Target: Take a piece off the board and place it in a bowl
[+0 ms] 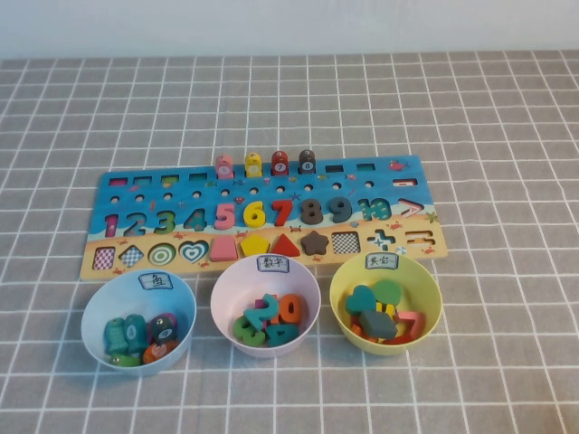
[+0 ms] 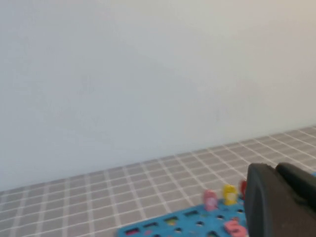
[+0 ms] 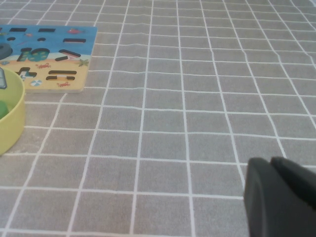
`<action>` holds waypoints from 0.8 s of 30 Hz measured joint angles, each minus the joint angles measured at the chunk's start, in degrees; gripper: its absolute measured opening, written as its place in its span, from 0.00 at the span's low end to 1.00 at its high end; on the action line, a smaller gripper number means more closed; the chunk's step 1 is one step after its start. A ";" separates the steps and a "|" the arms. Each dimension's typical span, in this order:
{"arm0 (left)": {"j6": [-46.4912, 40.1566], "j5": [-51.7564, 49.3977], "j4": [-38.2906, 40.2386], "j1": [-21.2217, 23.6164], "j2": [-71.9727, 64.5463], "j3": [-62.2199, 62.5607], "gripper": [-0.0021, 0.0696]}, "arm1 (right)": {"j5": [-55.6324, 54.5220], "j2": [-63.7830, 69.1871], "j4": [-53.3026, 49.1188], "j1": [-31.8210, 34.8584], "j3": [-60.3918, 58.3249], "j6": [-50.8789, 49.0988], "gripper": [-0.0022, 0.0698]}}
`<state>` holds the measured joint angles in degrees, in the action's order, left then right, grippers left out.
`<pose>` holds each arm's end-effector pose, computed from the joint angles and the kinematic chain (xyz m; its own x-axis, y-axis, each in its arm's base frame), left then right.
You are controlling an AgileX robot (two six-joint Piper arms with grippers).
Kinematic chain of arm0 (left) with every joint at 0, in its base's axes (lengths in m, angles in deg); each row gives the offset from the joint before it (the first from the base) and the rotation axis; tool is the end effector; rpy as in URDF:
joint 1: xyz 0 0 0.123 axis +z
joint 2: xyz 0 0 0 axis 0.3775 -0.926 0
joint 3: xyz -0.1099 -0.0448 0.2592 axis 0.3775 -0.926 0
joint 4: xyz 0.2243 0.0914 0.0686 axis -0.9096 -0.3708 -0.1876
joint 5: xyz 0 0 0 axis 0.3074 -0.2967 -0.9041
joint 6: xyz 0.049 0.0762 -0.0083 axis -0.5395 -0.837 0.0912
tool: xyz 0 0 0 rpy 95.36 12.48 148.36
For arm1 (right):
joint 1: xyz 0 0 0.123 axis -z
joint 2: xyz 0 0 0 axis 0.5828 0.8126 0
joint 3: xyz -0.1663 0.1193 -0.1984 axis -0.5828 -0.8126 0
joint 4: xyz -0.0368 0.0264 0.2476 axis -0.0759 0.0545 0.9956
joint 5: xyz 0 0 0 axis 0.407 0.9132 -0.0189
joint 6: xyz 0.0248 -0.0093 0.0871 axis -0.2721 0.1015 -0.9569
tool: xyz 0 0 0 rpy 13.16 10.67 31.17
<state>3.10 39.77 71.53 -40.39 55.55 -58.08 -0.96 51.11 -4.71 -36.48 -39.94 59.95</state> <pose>0.0512 -0.0167 0.2448 0.1841 0.0241 -0.9826 0.2968 0.9517 0.0790 0.0525 0.0047 0.1723 -0.2877 0.0075 -0.9577 -0.0530 0.9983 0.0237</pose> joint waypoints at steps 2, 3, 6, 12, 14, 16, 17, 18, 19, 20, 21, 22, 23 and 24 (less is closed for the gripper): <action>0.00 1.13 -0.10 2.13 0.87 -1.23 0.03 | 0.00 0.00 0.00 0.00 0.00 0.00 0.01; 0.00 1.56 -0.19 3.05 1.34 -1.84 0.03 | 0.00 0.00 0.00 0.00 0.00 0.00 0.01; 0.00 2.31 -0.75 4.45 2.31 -4.35 0.03 | 0.00 0.00 0.00 0.00 0.00 0.00 0.01; 0.50 -0.53 -1.08 7.03 2.65 -6.80 0.03 | 0.00 0.00 0.00 0.00 0.00 0.00 0.01; 1.02 -1.02 -1.08 8.57 2.65 -6.80 0.03 | 0.00 0.00 0.00 0.00 0.00 0.00 0.01; 1.79 -1.40 -1.08 9.89 2.65 -6.80 0.03 | 0.00 0.00 0.00 0.00 0.00 0.00 0.01; 1.91 -1.40 -1.08 10.29 2.65 -6.80 0.03 | 0.00 0.00 0.00 0.00 0.00 0.00 0.01; 2.01 -1.91 -1.08 10.50 2.65 -6.80 0.03 | 0.00 0.00 0.00 0.00 0.00 0.00 0.01; 2.01 -2.68 -1.08 10.50 2.65 -6.80 0.03 | 0.00 0.00 0.00 0.00 0.00 0.00 0.01; 2.01 -3.86 -1.08 10.60 2.65 -6.80 0.03 | 0.00 0.00 0.00 0.00 0.00 0.00 0.01; 2.01 -5.33 -1.08 10.64 2.65 -6.80 0.03 | 0.00 0.00 0.00 0.00 0.00 0.00 0.01; 2.01 -7.08 -1.08 10.74 2.65 -6.80 0.03 | 0.00 0.00 0.00 0.00 0.00 0.00 0.01; 2.14 -9.06 -1.08 10.74 2.65 -6.80 0.03 | 0.00 0.00 0.00 0.00 0.00 0.00 0.01; 2.14 -10.77 -1.08 10.74 2.65 -6.80 0.03 | 0.00 0.00 0.00 0.00 0.00 0.00 0.01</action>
<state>5.24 29.00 70.45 -29.65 58.20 -64.88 -0.96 51.11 -4.71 -36.48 -39.94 59.95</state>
